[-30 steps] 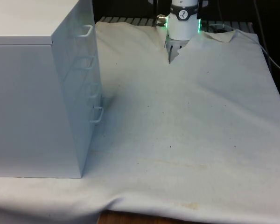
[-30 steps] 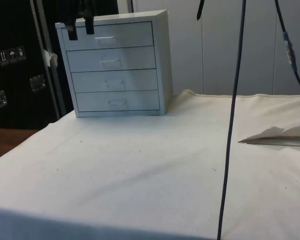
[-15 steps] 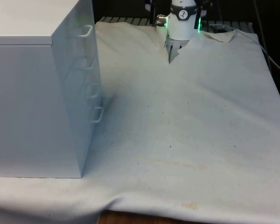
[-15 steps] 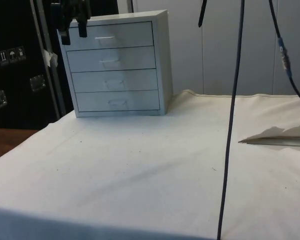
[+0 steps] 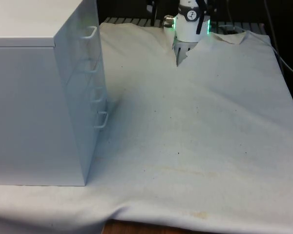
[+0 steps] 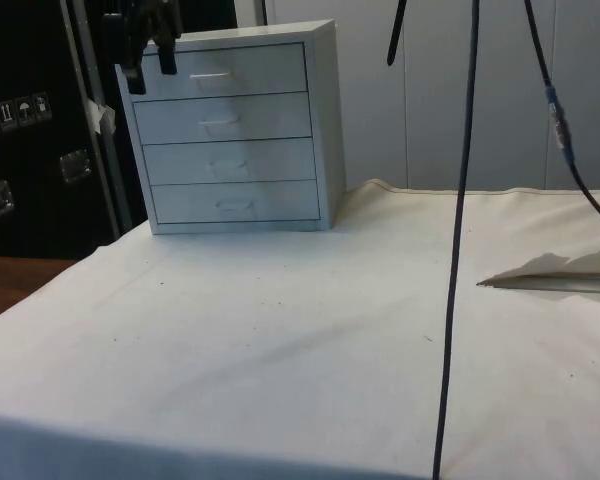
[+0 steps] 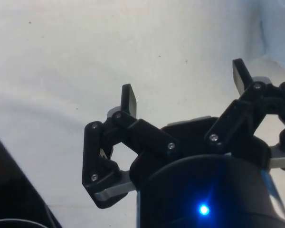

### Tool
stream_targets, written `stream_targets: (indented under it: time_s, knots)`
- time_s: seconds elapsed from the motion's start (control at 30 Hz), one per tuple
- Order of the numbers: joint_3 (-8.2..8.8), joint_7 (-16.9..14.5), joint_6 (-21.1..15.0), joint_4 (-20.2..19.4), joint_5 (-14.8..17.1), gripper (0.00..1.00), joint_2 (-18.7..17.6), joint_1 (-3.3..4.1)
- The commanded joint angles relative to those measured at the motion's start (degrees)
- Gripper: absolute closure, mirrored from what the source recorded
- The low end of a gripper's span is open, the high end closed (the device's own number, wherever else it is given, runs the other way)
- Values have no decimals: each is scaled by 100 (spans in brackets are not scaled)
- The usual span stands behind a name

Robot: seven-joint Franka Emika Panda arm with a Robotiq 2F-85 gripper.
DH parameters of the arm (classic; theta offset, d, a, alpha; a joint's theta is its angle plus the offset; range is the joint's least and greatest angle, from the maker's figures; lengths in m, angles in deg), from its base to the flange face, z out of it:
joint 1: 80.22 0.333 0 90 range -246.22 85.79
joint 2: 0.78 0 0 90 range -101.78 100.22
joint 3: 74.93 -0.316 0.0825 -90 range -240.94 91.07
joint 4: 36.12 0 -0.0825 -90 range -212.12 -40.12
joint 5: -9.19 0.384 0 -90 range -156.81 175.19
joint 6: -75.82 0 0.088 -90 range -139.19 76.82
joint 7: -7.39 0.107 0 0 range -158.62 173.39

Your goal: Open the drawer, then close it.

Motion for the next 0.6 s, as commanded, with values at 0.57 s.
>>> stream_targets:
  time_s: [0.57]
  knots:
    - [149,-46,166,149,-642,0,-212,-149]
